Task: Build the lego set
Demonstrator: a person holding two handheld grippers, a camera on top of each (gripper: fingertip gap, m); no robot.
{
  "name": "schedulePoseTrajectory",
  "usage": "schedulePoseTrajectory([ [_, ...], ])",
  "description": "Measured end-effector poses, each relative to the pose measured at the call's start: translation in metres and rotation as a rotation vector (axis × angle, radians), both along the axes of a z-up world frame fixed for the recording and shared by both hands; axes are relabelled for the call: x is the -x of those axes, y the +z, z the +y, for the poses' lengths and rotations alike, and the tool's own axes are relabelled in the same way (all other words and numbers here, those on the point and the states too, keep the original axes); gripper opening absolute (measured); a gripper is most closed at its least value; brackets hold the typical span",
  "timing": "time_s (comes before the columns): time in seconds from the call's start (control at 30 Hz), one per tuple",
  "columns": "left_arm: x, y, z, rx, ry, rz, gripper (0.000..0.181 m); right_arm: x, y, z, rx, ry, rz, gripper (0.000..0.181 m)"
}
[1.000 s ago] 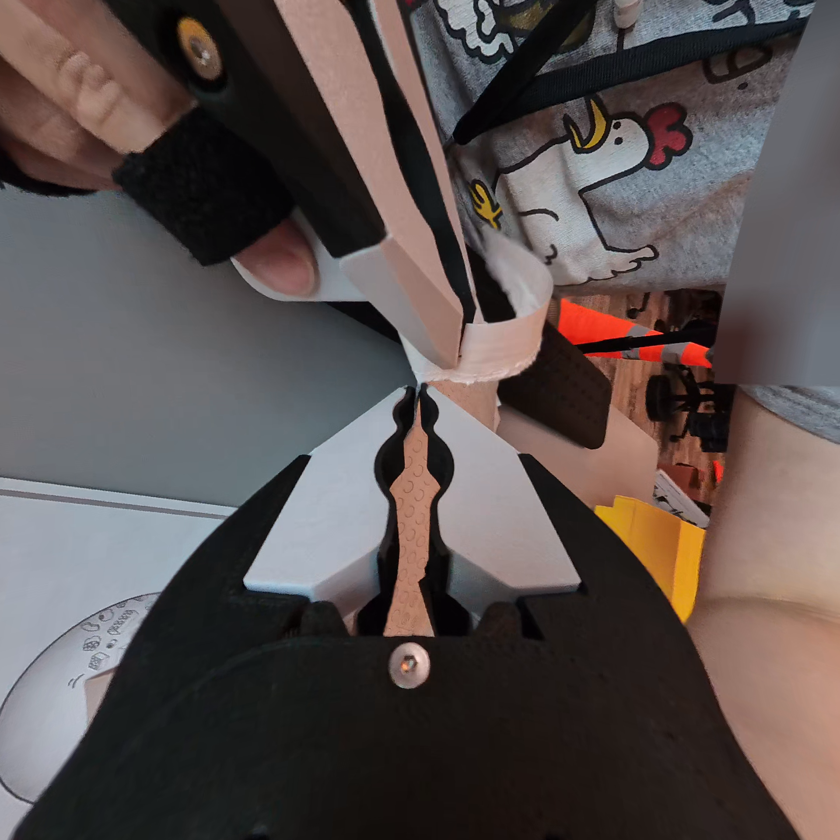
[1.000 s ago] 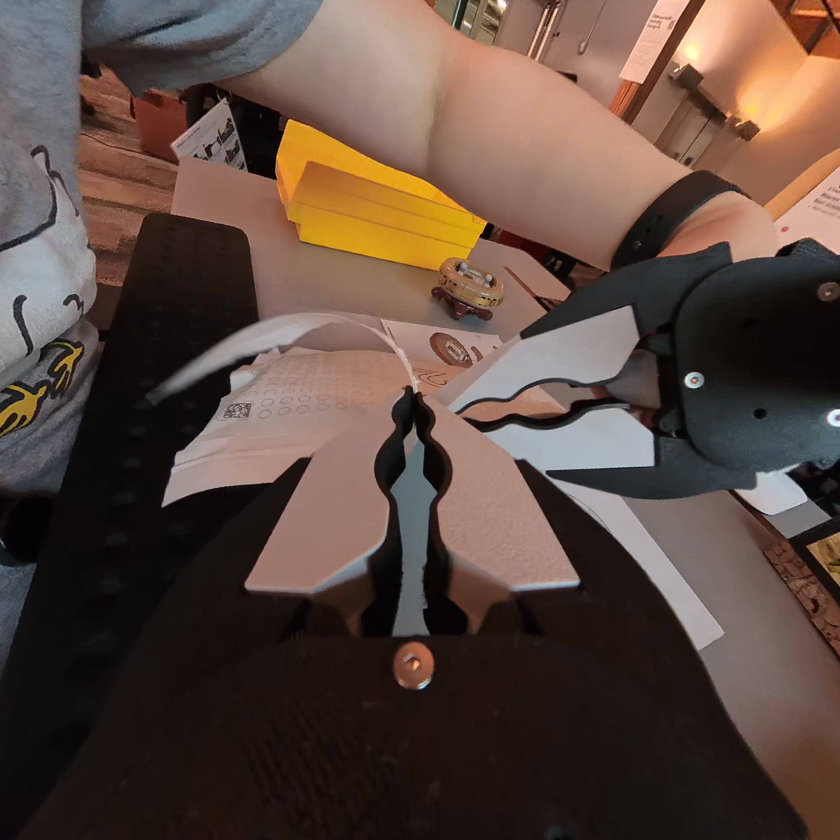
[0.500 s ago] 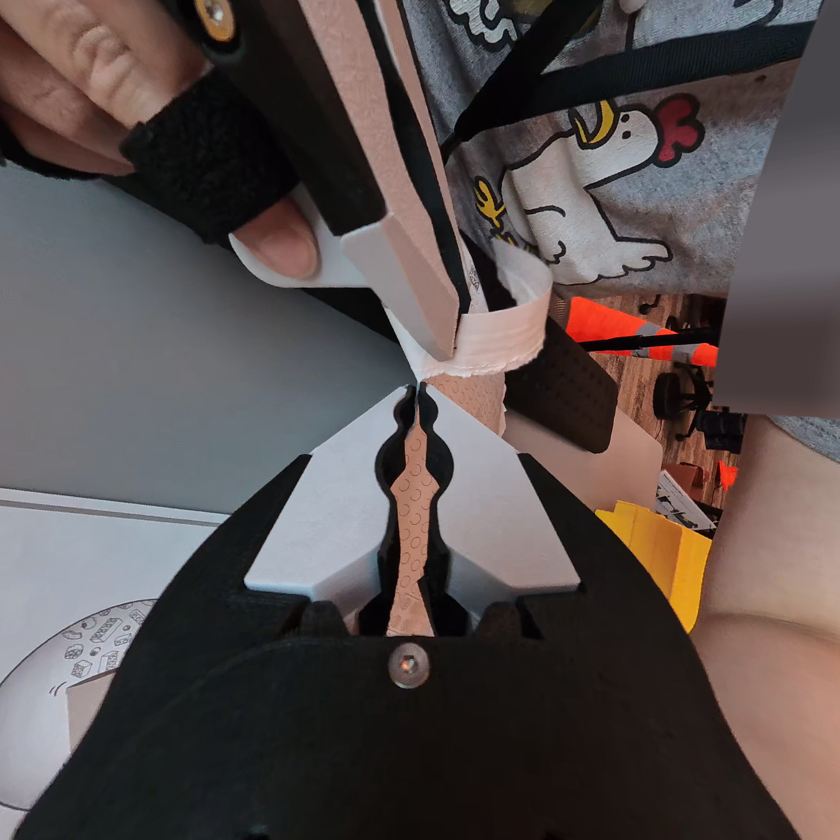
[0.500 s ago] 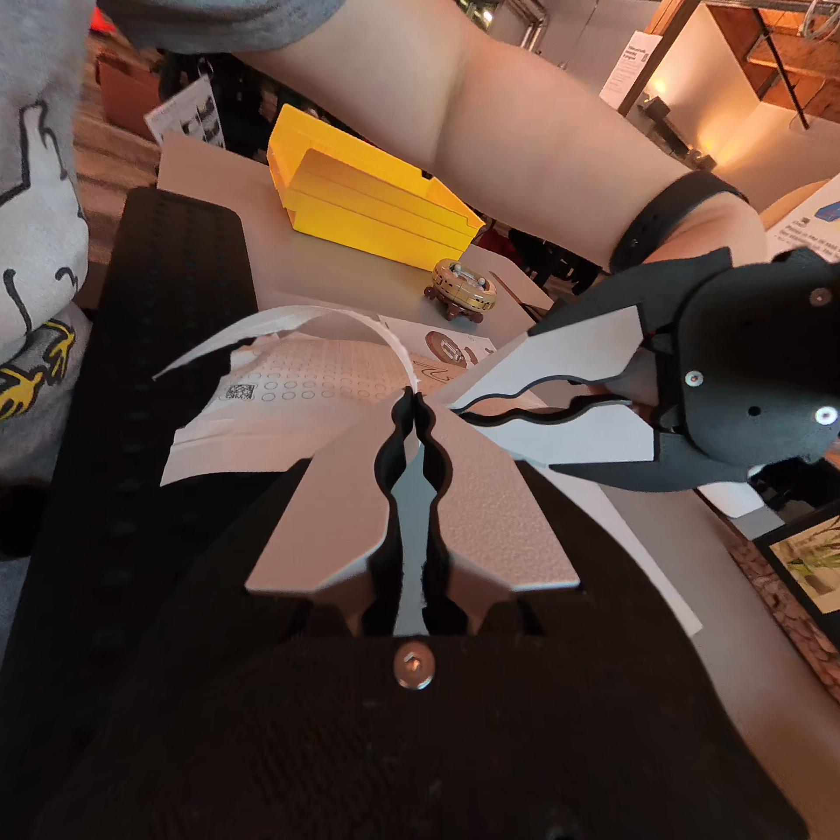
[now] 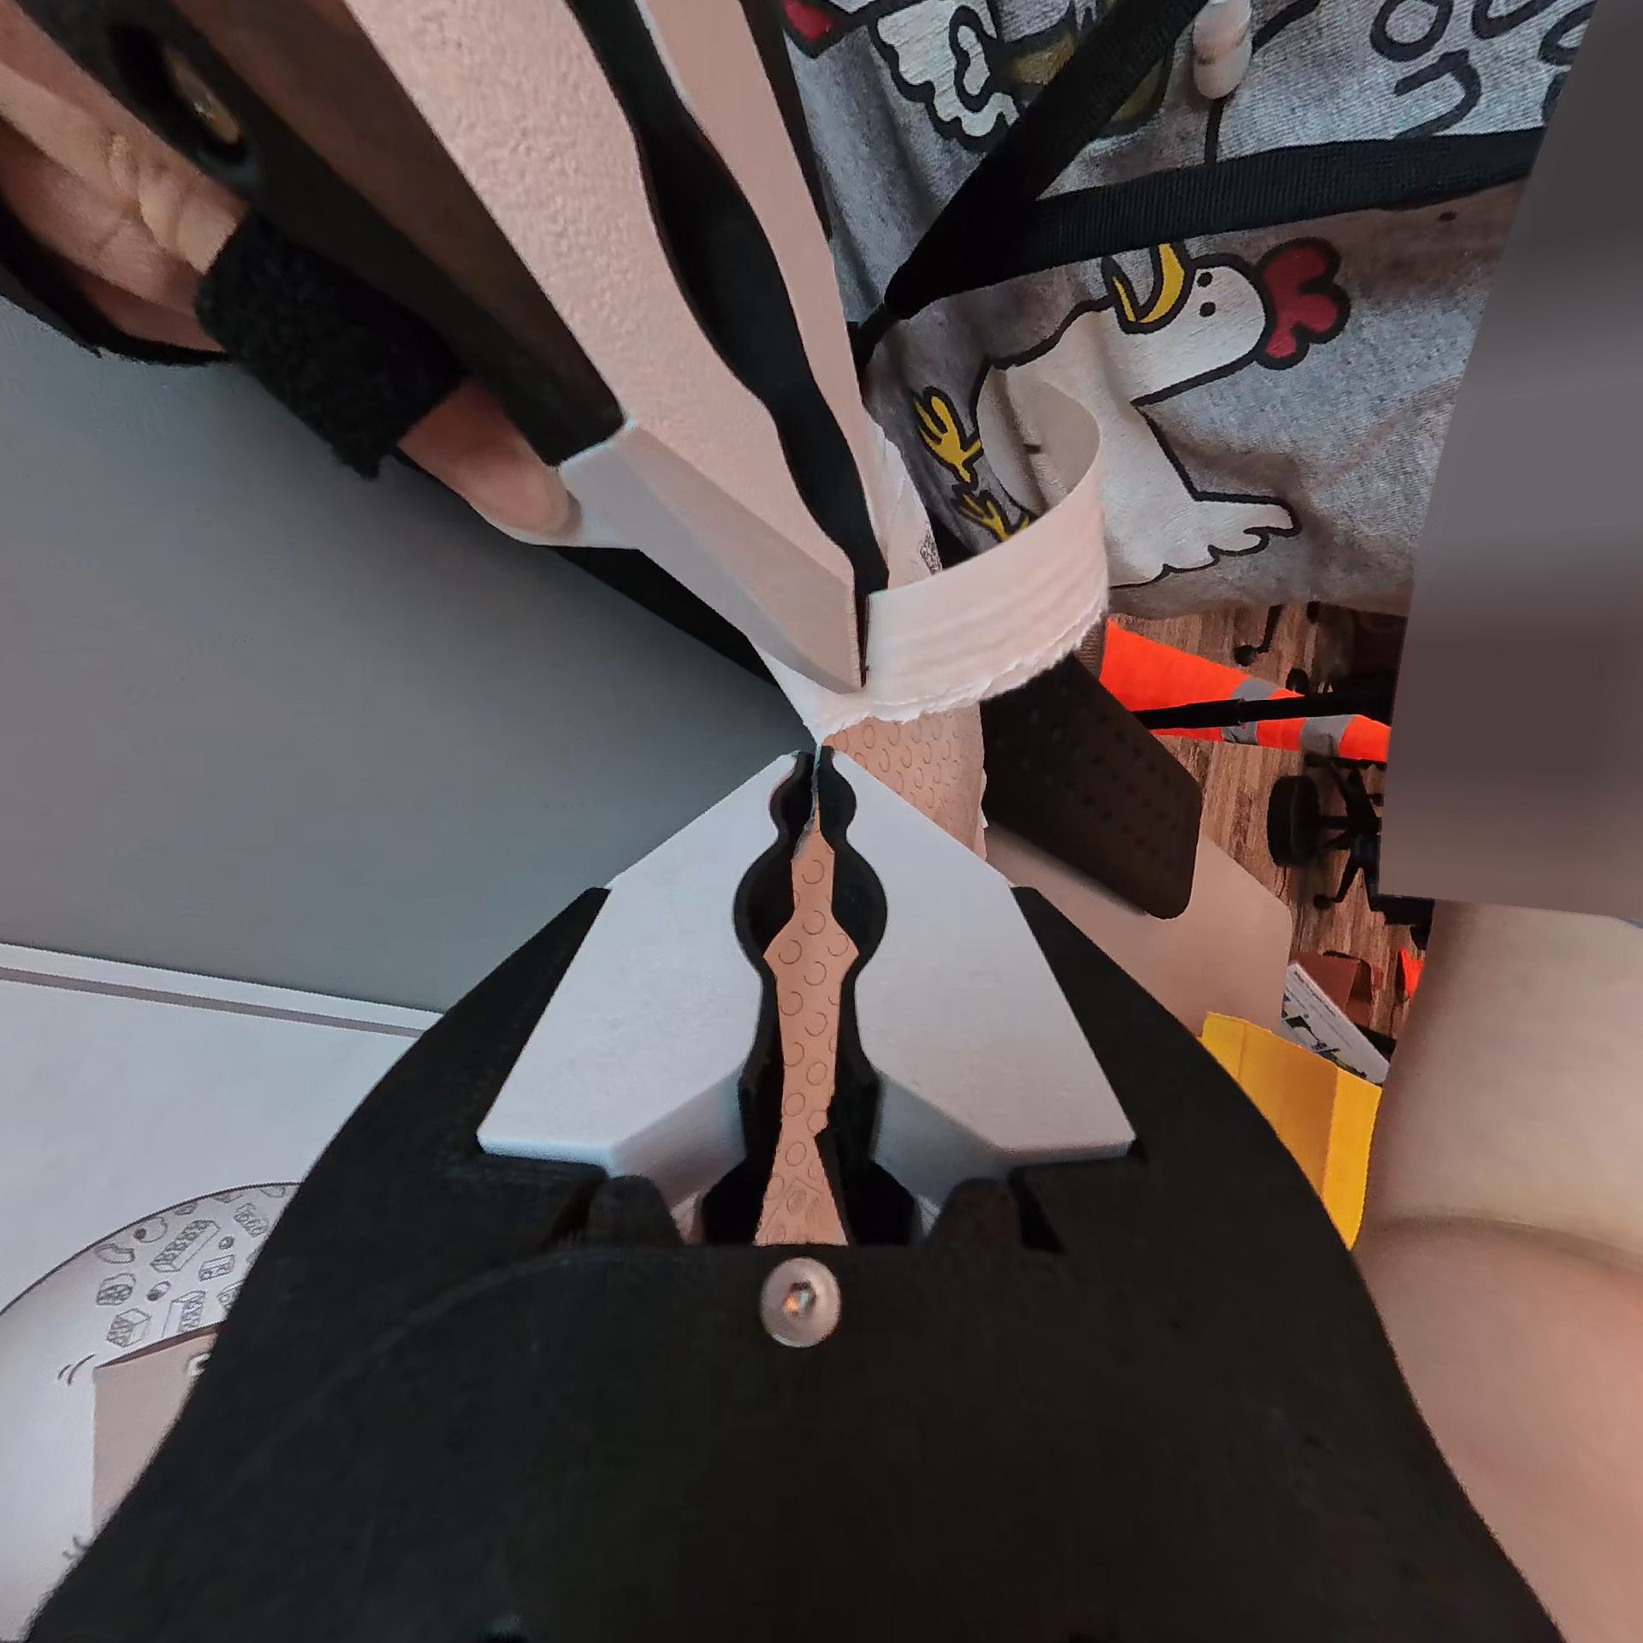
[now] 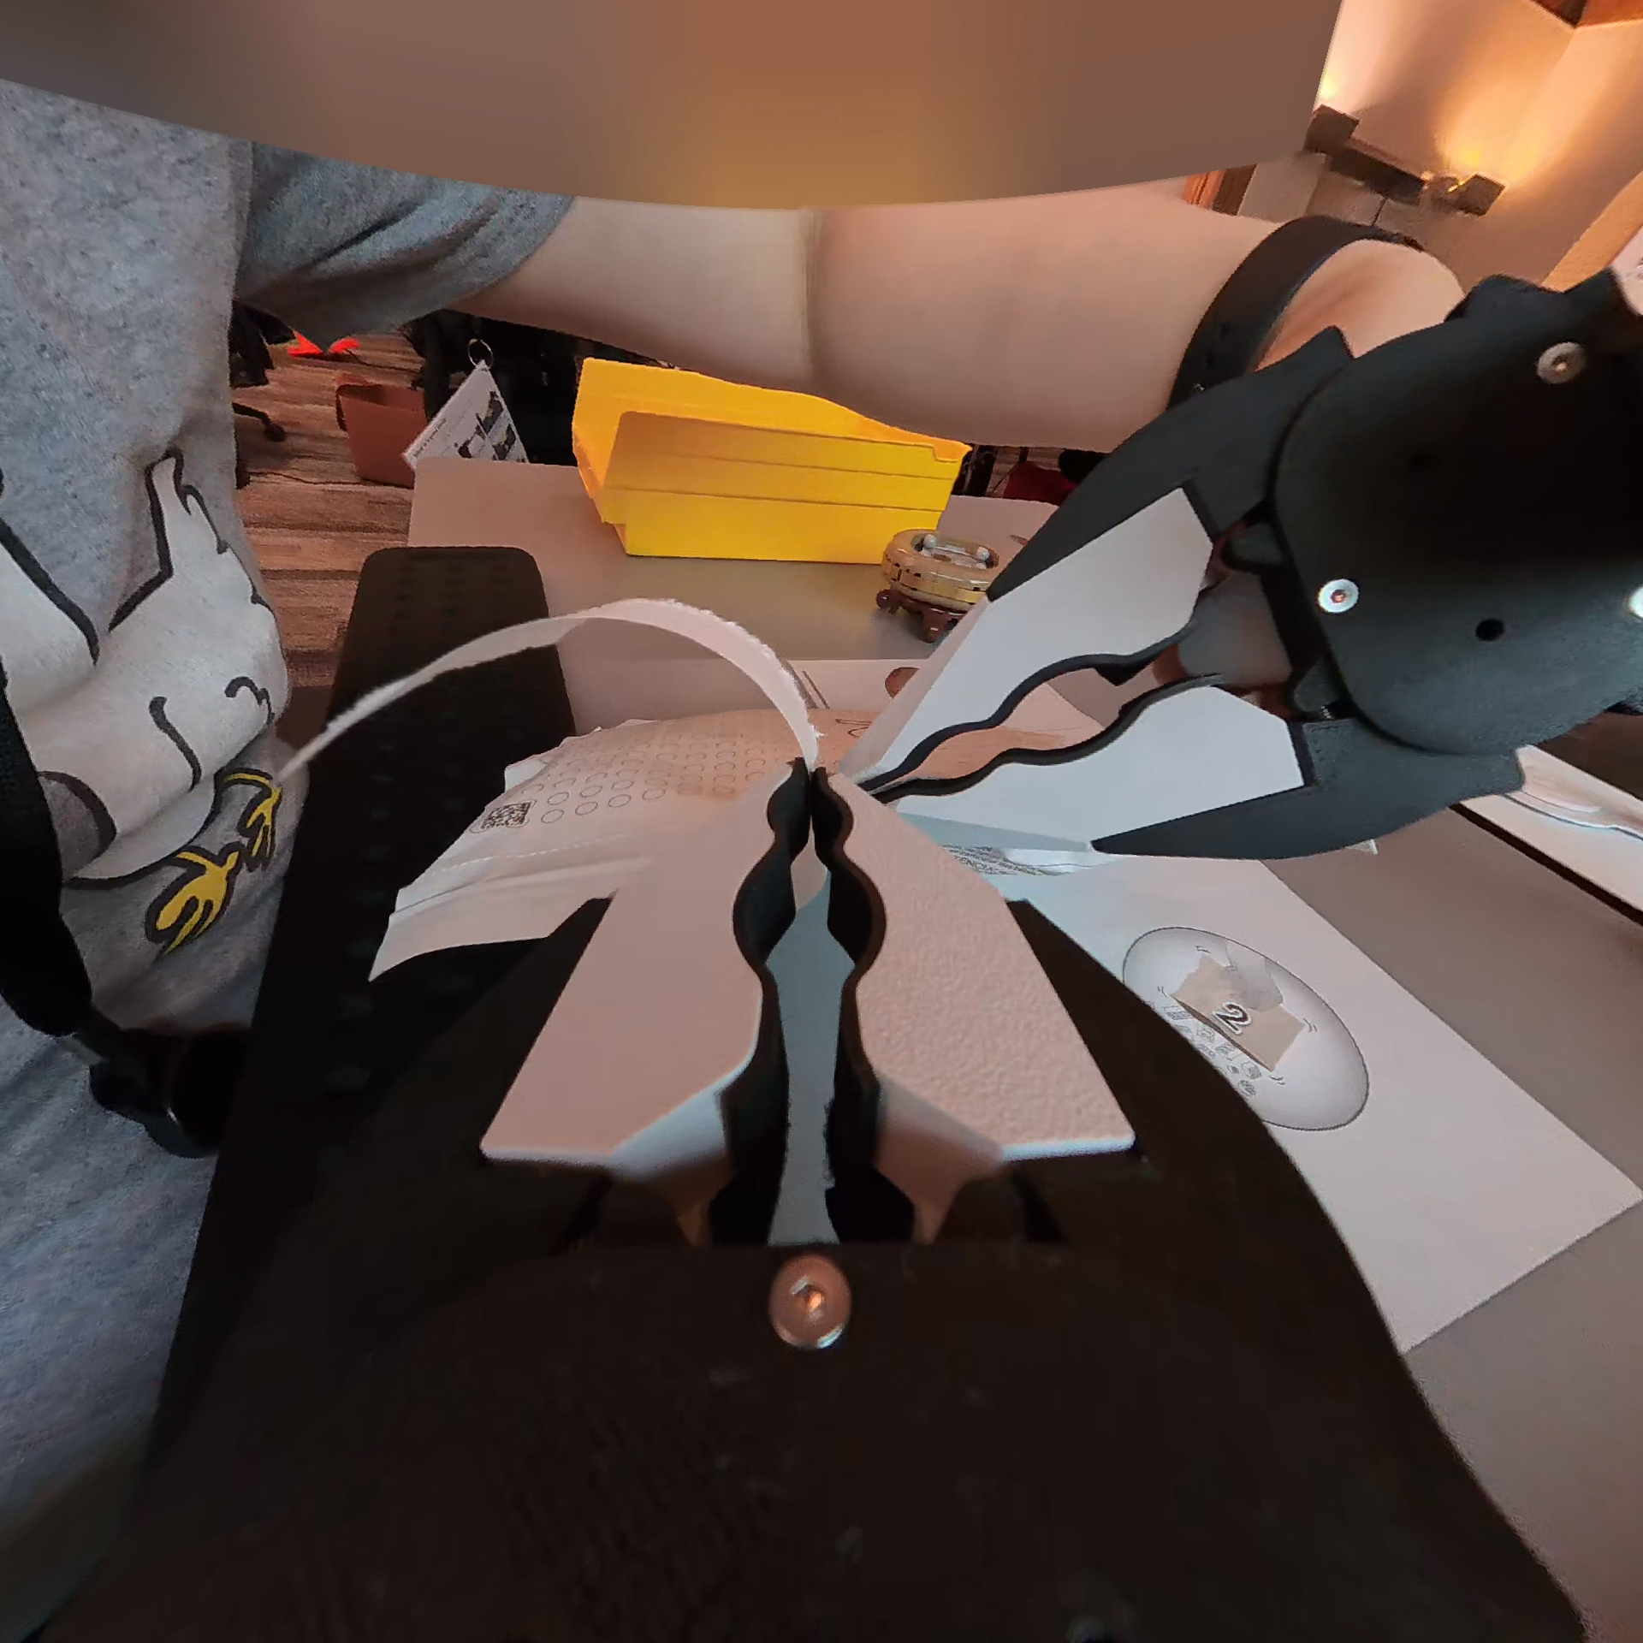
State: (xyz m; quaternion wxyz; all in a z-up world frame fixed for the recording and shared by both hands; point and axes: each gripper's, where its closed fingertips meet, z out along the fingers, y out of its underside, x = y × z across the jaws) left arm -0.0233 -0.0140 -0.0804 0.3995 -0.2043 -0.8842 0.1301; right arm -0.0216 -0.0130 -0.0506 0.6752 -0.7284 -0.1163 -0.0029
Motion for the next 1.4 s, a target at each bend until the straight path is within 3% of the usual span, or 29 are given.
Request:
schedulePoseTrajectory([
  [0.27,0.0,0.001,0.003,0.019,0.005,0.024,0.0,-0.001,0.003,0.002,-0.015,0.006,0.056,0.0],
  [0.47,-0.022,-0.005,0.008,0.037,0.107,-0.059,0.0,-0.033,0.0,0.012,0.016,-0.039,0.296,0.0],
  [0.63,-0.05,0.026,-0.004,0.279,0.41,-0.155,0.015,-0.055,0.019,0.003,-0.075,-0.036,0.616,0.0],
  [0.8,-0.1,0.086,0.018,0.516,0.873,-0.194,0.026,-0.083,-0.021,-0.002,0.161,-0.312,0.576,0.003],
  [0.87,-0.096,0.101,0.035,0.579,0.976,-0.224,0.026,-0.09,-0.031,-0.008,0.234,-0.394,0.579,0.033],
  [1.0,-0.054,0.083,0.056,0.568,1.083,-0.449,0.026,-0.102,-0.026,-0.038,0.247,-0.489,0.464,0.036],
  [1.1,-0.017,0.073,0.048,0.616,1.231,-0.454,0.02,-0.074,-0.019,-0.061,0.264,-0.347,0.303,0.033],
  [1.2,0.02,0.044,0.021,0.588,1.255,-0.411,0.02,-0.043,-0.048,-0.09,0.46,-0.262,0.152,0.031],
  [1.3,0.04,0.003,-0.005,0.513,1.202,-0.492,0.018,-0.02,-0.065,-0.096,0.546,-0.206,0.162,0.034],
  [1.4,0.043,-0.012,-0.024,0.527,1.236,-0.498,0.018,-0.021,-0.067,-0.084,0.539,-0.222,0.362,0.045],
])
